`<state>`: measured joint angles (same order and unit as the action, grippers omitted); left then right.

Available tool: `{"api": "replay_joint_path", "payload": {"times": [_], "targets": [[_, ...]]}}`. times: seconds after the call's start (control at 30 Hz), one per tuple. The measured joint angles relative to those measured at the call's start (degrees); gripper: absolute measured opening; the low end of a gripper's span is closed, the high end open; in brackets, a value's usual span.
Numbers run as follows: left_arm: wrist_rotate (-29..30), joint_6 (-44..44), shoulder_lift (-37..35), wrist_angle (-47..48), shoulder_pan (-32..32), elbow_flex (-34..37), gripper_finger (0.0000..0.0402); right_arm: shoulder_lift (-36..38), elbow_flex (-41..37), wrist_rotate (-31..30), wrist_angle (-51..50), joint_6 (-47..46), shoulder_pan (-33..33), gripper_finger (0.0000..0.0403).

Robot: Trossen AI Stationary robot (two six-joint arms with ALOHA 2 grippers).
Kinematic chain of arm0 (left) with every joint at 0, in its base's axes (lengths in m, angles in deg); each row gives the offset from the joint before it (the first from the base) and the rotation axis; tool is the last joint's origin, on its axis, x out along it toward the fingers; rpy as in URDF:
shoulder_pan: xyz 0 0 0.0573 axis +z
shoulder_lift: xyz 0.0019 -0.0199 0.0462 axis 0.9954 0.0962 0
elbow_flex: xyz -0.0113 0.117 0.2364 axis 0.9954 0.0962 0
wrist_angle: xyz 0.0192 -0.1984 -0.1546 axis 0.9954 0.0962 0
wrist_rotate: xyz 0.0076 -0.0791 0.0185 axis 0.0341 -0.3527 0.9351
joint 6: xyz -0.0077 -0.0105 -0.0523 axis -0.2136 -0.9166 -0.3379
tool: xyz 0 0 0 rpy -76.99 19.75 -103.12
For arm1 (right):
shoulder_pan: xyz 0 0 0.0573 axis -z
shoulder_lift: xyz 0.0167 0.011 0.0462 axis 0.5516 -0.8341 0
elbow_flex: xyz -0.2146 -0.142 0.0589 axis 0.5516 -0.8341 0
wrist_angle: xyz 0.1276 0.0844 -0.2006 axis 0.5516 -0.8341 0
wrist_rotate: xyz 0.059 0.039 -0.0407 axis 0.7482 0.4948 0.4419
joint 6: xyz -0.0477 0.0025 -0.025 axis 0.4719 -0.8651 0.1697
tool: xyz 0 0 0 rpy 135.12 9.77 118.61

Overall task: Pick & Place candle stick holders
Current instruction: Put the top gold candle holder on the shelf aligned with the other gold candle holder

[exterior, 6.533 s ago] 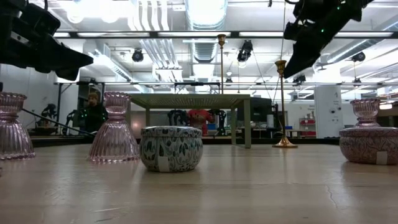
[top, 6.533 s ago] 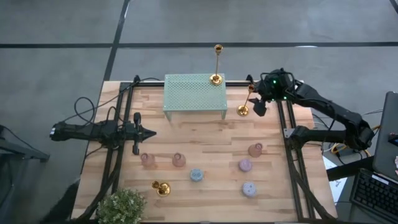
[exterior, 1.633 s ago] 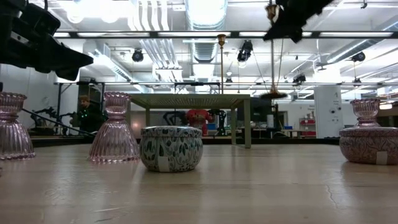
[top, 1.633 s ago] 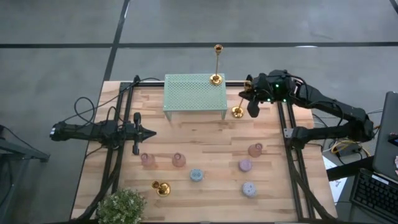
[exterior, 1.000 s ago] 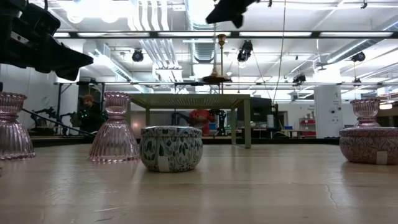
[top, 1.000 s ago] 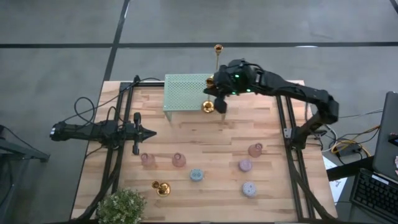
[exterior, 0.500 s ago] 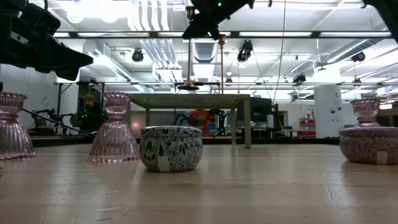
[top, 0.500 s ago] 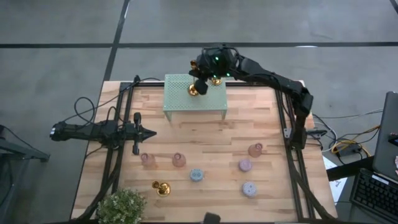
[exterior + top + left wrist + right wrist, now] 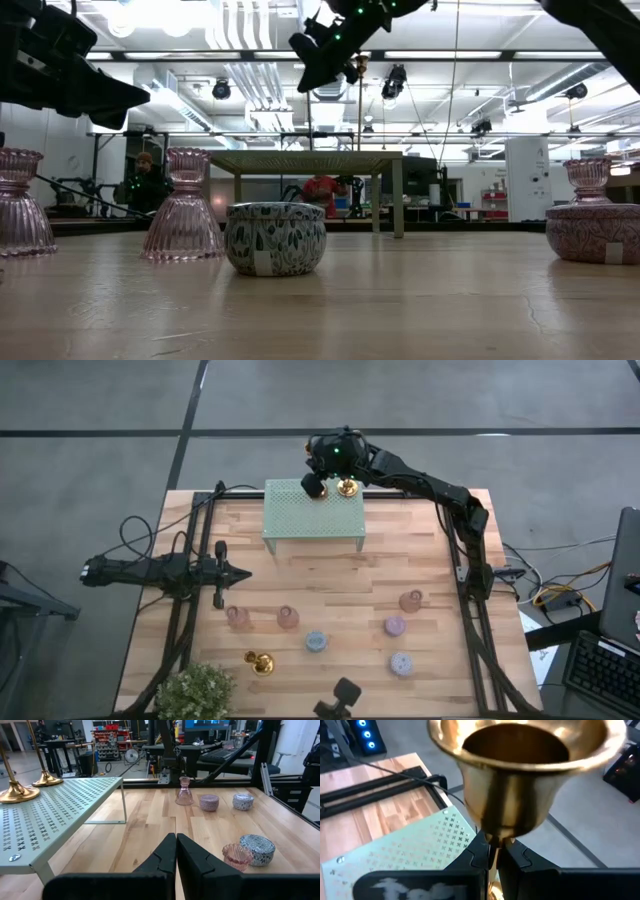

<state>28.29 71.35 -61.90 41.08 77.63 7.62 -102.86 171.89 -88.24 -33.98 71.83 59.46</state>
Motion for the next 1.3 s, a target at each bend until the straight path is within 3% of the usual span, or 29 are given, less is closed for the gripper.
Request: {"api": "replay_joint_path", "payload": {"times": [0.57,1.3], "targets": [[0.00,0.00,0.00,0.00,0.00,0.00,0.0016,0.24,-0.54,1.66,2.94,-8.72,0.15,0.0013],[0.00,0.01,0.00,0.00,0.00,0.00,0.0016,0.26,-1.54,1.62,3.45,-6.08,-0.01,0.0022]]}}
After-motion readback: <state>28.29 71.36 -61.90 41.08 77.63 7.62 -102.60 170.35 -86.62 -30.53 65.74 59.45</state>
